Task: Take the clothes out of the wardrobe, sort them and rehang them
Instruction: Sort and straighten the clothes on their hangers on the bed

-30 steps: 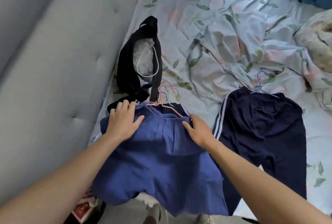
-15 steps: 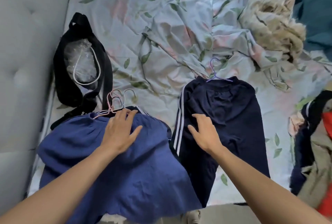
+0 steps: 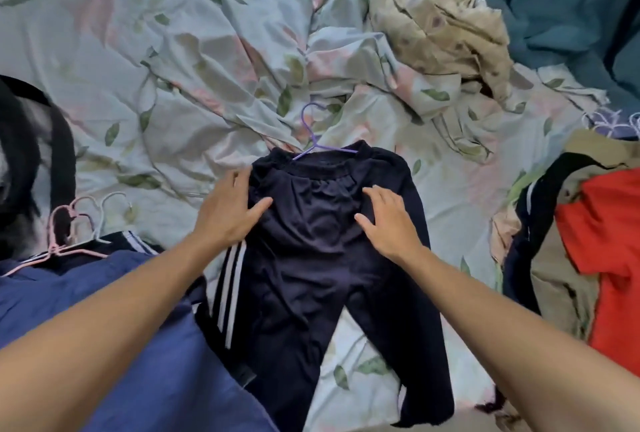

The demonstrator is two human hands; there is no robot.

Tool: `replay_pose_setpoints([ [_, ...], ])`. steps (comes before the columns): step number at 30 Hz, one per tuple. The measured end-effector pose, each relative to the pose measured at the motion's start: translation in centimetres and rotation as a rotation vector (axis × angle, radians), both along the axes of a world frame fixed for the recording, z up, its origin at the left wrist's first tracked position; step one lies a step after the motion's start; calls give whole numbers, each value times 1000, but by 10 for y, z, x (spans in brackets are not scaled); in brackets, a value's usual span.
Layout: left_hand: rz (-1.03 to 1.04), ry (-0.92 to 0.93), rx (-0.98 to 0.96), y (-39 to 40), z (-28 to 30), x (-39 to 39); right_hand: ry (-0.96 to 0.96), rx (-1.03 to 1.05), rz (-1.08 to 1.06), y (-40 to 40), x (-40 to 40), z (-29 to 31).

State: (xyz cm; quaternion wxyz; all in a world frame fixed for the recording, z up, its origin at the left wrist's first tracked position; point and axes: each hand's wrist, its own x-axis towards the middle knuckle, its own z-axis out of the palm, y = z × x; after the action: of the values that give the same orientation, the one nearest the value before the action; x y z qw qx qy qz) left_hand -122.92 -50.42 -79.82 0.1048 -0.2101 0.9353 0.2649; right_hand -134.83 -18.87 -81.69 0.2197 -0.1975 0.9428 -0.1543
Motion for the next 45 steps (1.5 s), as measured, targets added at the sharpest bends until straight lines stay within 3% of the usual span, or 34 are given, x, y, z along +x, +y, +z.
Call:
replay_pose_setpoints([
  [5, 54, -158, 63, -2, -30, -70, 35, -15, -40, 11, -92, -32],
  [10, 42, -150, -114, 13, -56, -79, 43, 45, -27, -4, -138, -58],
  [17, 63, -133, -117, 44, -71, -46, 159, 40, 35, 30, -93, -71],
  [26, 2, -233, -7, 105, -45, 23, -51, 108, 52, 105, -20, -48],
  [32, 21, -164, 83, 119, 26, 56, -65, 126, 12, 120, 5, 5],
  [37, 89, -142, -15, 86, 129, 63, 19, 41, -26, 110, 18, 95],
  [45, 31, -35, 93, 72, 265, 85, 187, -50, -116, 123, 64, 237],
])
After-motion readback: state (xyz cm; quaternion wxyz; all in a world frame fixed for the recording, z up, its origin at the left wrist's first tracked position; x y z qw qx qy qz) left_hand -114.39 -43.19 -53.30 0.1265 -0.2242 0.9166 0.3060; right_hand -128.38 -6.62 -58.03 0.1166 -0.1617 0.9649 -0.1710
